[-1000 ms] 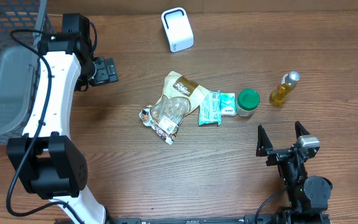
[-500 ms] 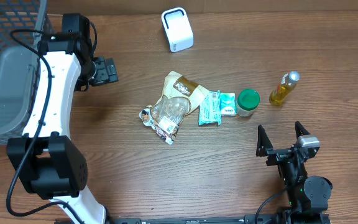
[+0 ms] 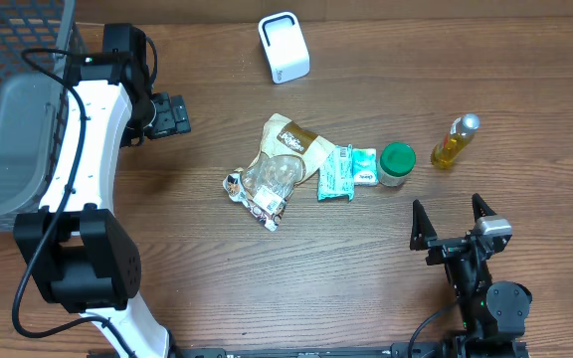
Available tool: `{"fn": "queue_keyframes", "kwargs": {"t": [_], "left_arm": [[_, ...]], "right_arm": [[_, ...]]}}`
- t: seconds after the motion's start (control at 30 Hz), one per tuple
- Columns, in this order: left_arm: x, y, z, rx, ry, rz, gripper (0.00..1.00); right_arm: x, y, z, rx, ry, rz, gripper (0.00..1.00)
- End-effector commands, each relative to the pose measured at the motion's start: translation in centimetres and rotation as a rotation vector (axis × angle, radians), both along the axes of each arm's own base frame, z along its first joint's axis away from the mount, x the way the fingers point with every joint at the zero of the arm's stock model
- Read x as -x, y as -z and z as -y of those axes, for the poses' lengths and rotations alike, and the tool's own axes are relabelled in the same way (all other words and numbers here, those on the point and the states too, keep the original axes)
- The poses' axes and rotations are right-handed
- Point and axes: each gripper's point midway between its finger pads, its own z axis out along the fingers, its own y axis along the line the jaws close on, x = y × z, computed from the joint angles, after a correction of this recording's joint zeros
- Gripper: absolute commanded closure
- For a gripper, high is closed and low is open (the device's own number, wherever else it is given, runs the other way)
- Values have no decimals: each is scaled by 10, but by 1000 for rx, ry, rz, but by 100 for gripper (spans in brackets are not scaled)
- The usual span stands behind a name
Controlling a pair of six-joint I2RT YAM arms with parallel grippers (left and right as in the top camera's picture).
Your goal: Scan the item barcode
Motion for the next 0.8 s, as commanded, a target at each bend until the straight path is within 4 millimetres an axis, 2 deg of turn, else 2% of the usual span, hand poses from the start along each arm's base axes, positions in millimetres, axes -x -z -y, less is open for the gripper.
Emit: {"fn": "queue_keyframes", "kwargs": {"t": [0.0,0.13,0.3,0.5,0.57,0.77], "left_arm": [[-1,-31,3,-7,13,83,1],[4,-63,4,-9,14,165,1],[23,-122,5,-12,17,323,1],[65,-202,6,-17,16,552,0],[80,-222,6,-18,16,614,1],[113,-258,6,-21,15,737,1]], "right_arm": [[0,2,-1,4,-7,2,0],[0,2,-1,4,-7,2,0],[0,2,-1,4,-7,2,0],[0,2,-1,4,-7,2,0],[0,2,-1,4,-7,2,0],[0,2,-1,4,-7,2,0]]}}
